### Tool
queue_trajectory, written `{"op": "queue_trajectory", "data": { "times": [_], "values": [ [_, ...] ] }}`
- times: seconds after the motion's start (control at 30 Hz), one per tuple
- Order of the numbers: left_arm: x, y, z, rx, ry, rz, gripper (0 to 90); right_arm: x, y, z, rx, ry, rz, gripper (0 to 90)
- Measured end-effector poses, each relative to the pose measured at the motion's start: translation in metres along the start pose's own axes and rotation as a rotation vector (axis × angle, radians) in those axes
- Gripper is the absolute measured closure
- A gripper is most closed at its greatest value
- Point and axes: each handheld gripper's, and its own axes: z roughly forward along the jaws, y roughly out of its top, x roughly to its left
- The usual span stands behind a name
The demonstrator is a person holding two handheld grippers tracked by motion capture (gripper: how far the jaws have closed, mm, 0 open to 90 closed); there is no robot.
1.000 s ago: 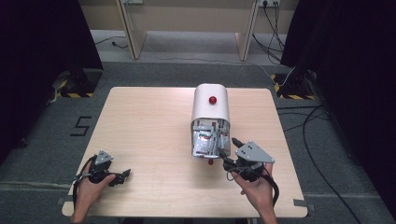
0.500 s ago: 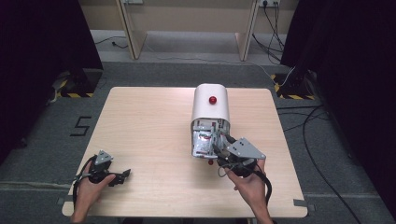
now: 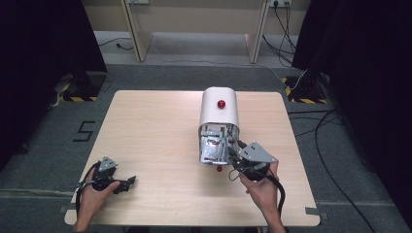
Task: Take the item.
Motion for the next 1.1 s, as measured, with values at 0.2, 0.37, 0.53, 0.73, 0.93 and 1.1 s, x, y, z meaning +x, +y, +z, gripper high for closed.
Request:
{"op": "queue_trajectory", "data": {
  "times": [0.2,0.37,0.53,0.73,0.93,1.1],
  "values": [
    [0.000,0.000,0.000,0.000,0.000,0.000,0.0,0.002,-0.006,0.006,-0.021,-0.010,-0.042,76.1],
    [0.000,0.000,0.000,0.000,0.000,0.000,0.0,0.000,-0.005,0.002,-0.060,0.001,-0.041,83.8],
    [0.000,0.000,0.000,0.000,0.000,0.000,0.0,-0.002,-0.003,-0.005,-0.101,0.025,-0.016,85.9],
    [0.000,0.000,0.000,0.000,0.000,0.000,0.0,-0.006,0.000,-0.012,-0.142,0.037,0.005,86.2],
    [0.000,0.000,0.000,0.000,0.000,0.000,0.0,-0.011,0.004,-0.023,-0.183,0.036,0.021,86.4],
    [0.000,0.000,0.000,0.000,0.000,0.000,0.0,-0.017,0.005,-0.029,-0.200,0.031,0.028,86.3]
  ]
}}
